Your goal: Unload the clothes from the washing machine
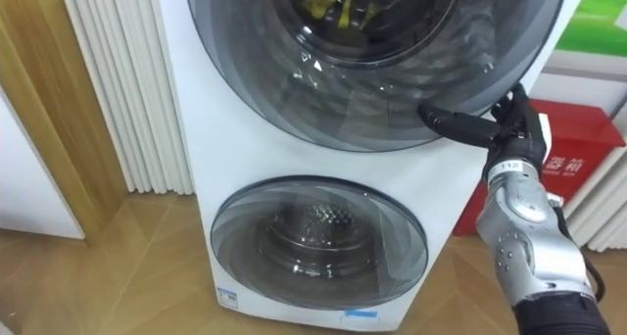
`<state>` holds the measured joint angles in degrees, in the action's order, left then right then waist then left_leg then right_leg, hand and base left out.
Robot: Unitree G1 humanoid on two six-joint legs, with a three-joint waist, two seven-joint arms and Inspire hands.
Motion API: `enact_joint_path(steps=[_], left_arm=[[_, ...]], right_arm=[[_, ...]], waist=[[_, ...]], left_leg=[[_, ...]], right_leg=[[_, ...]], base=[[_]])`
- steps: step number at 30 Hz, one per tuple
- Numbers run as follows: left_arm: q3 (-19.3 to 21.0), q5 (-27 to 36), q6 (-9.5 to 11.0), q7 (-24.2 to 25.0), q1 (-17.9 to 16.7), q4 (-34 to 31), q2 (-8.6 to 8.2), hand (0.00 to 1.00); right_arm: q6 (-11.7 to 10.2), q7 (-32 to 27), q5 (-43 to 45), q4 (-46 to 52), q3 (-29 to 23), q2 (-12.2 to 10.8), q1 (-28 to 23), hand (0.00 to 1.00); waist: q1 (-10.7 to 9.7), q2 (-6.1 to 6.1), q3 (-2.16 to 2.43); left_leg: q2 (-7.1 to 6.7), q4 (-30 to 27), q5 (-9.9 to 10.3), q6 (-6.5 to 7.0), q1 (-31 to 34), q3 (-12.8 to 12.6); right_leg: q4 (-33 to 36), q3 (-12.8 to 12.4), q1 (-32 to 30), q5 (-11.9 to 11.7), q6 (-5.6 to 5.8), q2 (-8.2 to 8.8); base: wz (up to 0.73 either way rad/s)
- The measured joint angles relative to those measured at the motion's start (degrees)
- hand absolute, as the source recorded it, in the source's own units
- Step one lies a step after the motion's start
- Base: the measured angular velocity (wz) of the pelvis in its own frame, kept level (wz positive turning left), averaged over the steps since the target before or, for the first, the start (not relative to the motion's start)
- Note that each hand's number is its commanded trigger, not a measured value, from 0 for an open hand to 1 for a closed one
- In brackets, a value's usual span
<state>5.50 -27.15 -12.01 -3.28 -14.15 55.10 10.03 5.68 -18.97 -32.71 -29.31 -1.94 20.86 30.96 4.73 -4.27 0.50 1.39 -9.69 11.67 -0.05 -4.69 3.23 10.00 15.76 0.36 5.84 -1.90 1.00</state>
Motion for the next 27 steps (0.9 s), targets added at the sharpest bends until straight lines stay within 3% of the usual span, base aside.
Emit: enact_joint_path(steps=[9, 11, 15, 20, 27], left_arm=[[0.03, -0.01, 0.09, -0.02, -0.28, 0.02, 0.15, 0.0], [0.03, -0.04, 0.64, 0.0, -0.26, 0.02, 0.12, 0.0], [-0.03, 0.09, 0.81, 0.07, 0.1, 0.02, 0.16, 0.0], [-0.27, 0.04, 1.03, 0.01, 0.17, 0.02, 0.18, 0.0], [-2.31, 0.1, 2.73, -0.81, 0.34, 0.15, 0.37, 0.0]], right_arm=[[0.93, 0.08, 0.69, 1.81, 0.58, 0.0, -0.08, 0.0], [1.98, 0.22, 1.62, 5.08, 0.75, -0.01, -0.23, 0.0], [2.01, 0.26, 4.37, 8.88, 0.75, 0.0, -1.03, 0.0], [2.01, 0.42, 5.3, 18.36, 0.57, 0.04, -5.23, 0.0], [2.0, 2.71, 8.36, 27.08, 0.78, -0.03, -8.85, 0.0]], waist=[[-0.17, -0.13, -0.13], [-0.03, -0.08, -0.21], [-0.26, -0.04, -0.23], [-1.23, 0.01, -0.23], [-1.13, 0.38, -0.36]], left_leg=[[0.02, 0.25, 0.0, 0.0, 0.06, -0.27], [0.08, 0.52, 0.0, 0.0, 0.29, -1.29], [0.1, 0.56, 0.0, 0.0, 0.27, -2.32], [0.26, 0.55, 0.0, 0.0, 0.23, -3.19], [0.94, 0.7, 0.04, -0.06, -0.44, -5.55]], right_leg=[[0.04, -0.35, -0.39, 0.09, 0.05, -0.04], [0.64, -1.38, -1.38, 0.12, 0.02, -0.16], [0.73, -1.63, -1.71, 0.12, 0.01, -0.15], [0.65, -1.93, -1.97, 0.16, -0.04, -0.25], [0.76, -4.22, -2.5, 0.02, -0.28, -1.1]], base=[[-0.02], [-0.2], [-0.13], [-0.1], [-0.19]])
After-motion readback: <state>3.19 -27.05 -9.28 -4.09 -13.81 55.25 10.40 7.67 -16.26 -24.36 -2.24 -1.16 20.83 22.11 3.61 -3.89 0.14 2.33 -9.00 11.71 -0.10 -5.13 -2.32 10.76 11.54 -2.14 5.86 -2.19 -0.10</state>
